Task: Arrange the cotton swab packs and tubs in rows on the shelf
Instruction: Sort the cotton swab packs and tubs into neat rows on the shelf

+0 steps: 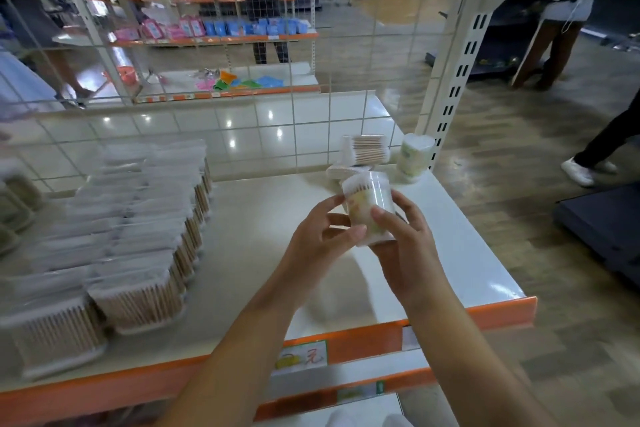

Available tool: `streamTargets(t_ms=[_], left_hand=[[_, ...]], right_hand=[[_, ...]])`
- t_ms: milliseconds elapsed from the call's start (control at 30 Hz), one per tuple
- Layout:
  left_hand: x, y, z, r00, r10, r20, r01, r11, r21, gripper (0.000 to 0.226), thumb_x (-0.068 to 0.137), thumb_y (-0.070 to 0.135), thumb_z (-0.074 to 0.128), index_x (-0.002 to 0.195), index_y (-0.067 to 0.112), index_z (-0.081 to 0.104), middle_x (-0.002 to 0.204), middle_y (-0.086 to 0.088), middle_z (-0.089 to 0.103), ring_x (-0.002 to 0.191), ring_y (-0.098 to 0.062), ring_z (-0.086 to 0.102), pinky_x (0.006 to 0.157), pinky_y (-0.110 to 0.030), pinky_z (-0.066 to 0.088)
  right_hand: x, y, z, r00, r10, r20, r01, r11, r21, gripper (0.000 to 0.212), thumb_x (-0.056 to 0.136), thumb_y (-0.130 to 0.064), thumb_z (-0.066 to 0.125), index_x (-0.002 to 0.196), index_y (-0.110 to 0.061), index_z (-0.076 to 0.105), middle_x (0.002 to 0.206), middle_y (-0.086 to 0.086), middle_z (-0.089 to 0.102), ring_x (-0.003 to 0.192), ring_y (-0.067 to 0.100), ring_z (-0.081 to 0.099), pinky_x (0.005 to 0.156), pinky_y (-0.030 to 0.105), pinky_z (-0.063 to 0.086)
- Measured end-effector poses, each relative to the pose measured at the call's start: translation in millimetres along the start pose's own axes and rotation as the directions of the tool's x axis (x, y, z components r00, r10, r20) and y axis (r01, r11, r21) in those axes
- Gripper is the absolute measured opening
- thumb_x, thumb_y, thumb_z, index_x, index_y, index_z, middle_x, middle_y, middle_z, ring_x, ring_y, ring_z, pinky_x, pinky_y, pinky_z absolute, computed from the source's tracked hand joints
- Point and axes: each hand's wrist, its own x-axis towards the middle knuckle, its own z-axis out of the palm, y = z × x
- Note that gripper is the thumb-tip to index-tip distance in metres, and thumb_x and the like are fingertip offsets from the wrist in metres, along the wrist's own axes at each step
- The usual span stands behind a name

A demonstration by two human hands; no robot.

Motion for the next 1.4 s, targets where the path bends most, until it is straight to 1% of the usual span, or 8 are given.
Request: streamTargets(t_ms=[167,333,467,567,667,833,1100,1400], left_hand=[[-15,2,-5,0.996,0.027,-0.086,-0.029,0.999,-0.016,0.055,0.076,0.021,0.075,0.122,0.028,0.046,0.1,0.002,0.066,0.084,-0.006,0.065,0.07,-0.016,0.052],[-29,1,-20,0.982,0.149,-0.118,-0.126,0.975,0.182,0.064,0.076,0.023,0.074,0.128,0.033,0.038,0.103,0.011,0.061,0.091,-0.005,0.061,0.074,-0.018,0.052],[-38,8,-34,0.952,0.268,-0.148,-0.219,0.934,0.281,0.07,0.076,0.021,0.074,0.133,0.029,0.035,0.107,0.016,0.056,0.096,-0.004,0.057,0.074,-0.01,0.045],[-40,13,-52,0.934,0.322,-0.159,-0.245,0.895,0.373,0.071,0.076,0.021,0.073,0.131,0.037,0.031,0.106,0.024,0.052,0.097,0.002,0.054,0.077,-0.006,0.04],[-43,20,-82,0.925,0.358,-0.124,-0.246,0.817,0.522,0.068,0.08,0.026,0.068,0.139,0.028,0.032,0.114,0.013,0.052,0.099,0.001,0.049,0.08,-0.002,0.035],[-58,34,-157,0.892,0.435,-0.121,-0.198,0.618,0.761,0.06,0.087,0.029,0.061,0.141,0.016,0.035,0.134,-0.006,0.048,0.122,-0.021,0.045,0.094,-0.025,0.033],[-87,38,-272,0.855,0.456,-0.247,-0.062,0.563,0.824,0.052,0.087,0.032,0.058,0.135,0.014,0.045,0.122,-0.01,0.055,0.112,-0.028,0.051,0.092,-0.038,0.041],[-102,35,-388,0.865,0.343,-0.367,0.11,0.584,0.804,0.05,0.089,0.032,0.057,0.136,0.019,0.042,0.131,-0.006,0.049,0.119,-0.023,0.045,0.097,-0.033,0.035]], right_hand=[[-12,7,14,0.999,0.017,0.03,-0.012,0.99,-0.142,0.055,0.065,-0.016,0.067,0.118,-0.018,0.052,0.112,0.016,0.062,0.101,0.033,0.062,0.087,0.041,0.05],[-24,-4,31,0.988,-0.059,0.142,0.12,0.874,-0.471,0.052,0.076,-0.012,0.073,0.118,-0.03,0.048,0.1,0.007,0.067,0.088,0.018,0.066,0.07,0.027,0.054],[-27,-8,57,0.944,-0.255,0.208,0.317,0.536,-0.782,0.068,0.076,-0.028,0.072,0.133,-0.037,0.037,0.107,-0.016,0.054,0.095,0.009,0.059,0.076,0.027,0.053],[-29,-7,79,0.878,-0.355,0.32,0.43,0.293,-0.854,0.063,0.078,-0.028,0.071,0.133,-0.028,0.041,0.122,-0.005,0.05,0.104,0.012,0.051,0.082,0.027,0.049],[-26,-4,103,0.819,-0.393,0.418,0.511,0.167,-0.844,0.06,0.077,-0.025,0.073,0.13,-0.021,0.044,0.121,0.001,0.051,0.099,0.012,0.049,0.078,0.024,0.045],[-18,12,154,0.787,-0.396,0.474,0.572,0.179,-0.801,0.06,0.075,-0.02,0.074,0.128,-0.018,0.045,0.118,0.004,0.051,0.095,0.012,0.049,0.074,0.014,0.043],[-15,67,259,0.758,-0.361,0.543,0.628,0.181,-0.756,0.063,0.077,-0.018,0.071,0.131,-0.018,0.039,0.122,0.004,0.046,0.094,0.007,0.041,0.069,0.009,0.034],[-2,135,353,0.777,-0.24,0.582,0.628,0.229,-0.744,0.076,0.075,-0.015,0.072,0.137,-0.023,0.029,0.113,0.001,0.034,0.088,0.008,0.041,0.059,0.004,0.03]])
